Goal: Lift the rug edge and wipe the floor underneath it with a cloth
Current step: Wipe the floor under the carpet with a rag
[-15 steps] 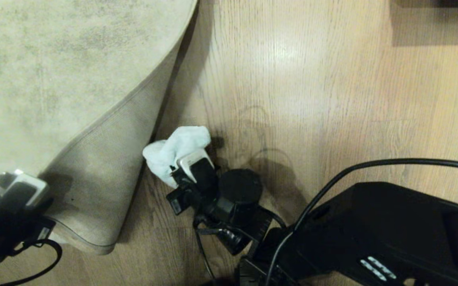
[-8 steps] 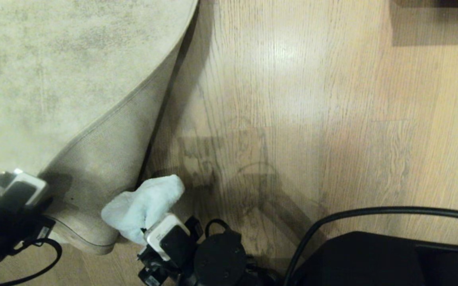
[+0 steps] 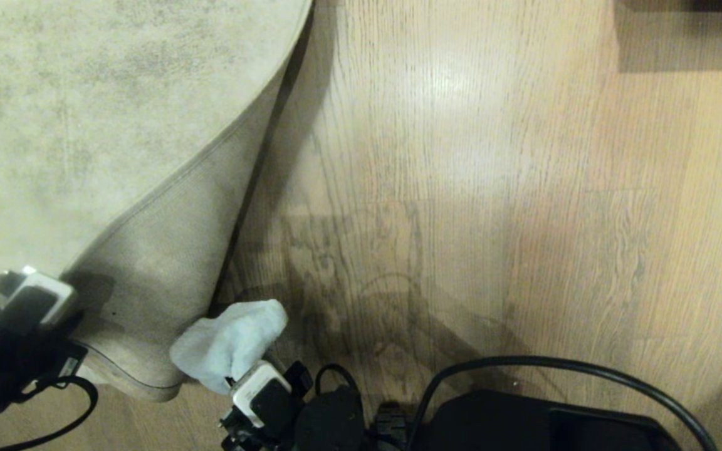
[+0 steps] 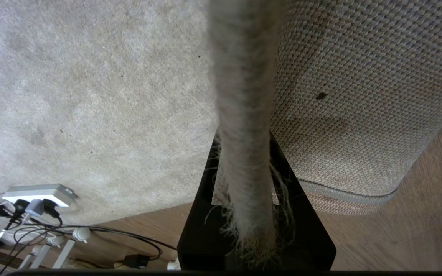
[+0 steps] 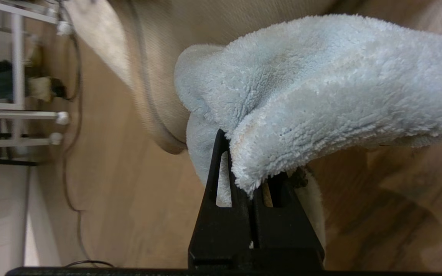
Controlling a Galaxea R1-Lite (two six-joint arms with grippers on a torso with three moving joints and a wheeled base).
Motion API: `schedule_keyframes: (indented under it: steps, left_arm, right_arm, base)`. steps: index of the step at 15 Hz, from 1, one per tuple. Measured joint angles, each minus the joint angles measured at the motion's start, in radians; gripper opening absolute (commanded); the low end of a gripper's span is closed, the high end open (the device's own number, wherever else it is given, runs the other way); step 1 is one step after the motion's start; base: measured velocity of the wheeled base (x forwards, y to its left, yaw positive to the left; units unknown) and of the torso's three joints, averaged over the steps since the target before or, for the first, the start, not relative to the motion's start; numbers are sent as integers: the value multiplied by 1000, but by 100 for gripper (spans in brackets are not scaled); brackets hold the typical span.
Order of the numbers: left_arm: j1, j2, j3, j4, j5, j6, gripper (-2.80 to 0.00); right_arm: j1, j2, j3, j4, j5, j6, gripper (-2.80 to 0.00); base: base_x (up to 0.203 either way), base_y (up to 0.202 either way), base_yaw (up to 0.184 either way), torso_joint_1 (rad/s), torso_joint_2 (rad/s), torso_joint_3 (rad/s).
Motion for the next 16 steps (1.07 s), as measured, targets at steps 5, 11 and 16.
schedule_keyframes:
  steps: [5,11,16]
  left_arm:
    - [0,-1,9,-1,0,1,-280]
    - [0,0,10,0,0,1,-280]
    - [0,0,14,0,0,0,-280]
  right_arm:
    - [-82,61,-63,14,0,1,-280]
    - [-174,84,-207,112,0,1,-280]
    - [-210,88,-280,156,0,1,-280]
  base:
    - [0,0,0,0,0,0]
    - [0,0,0,0,0,0]
    - [0,0,0,0,0,0]
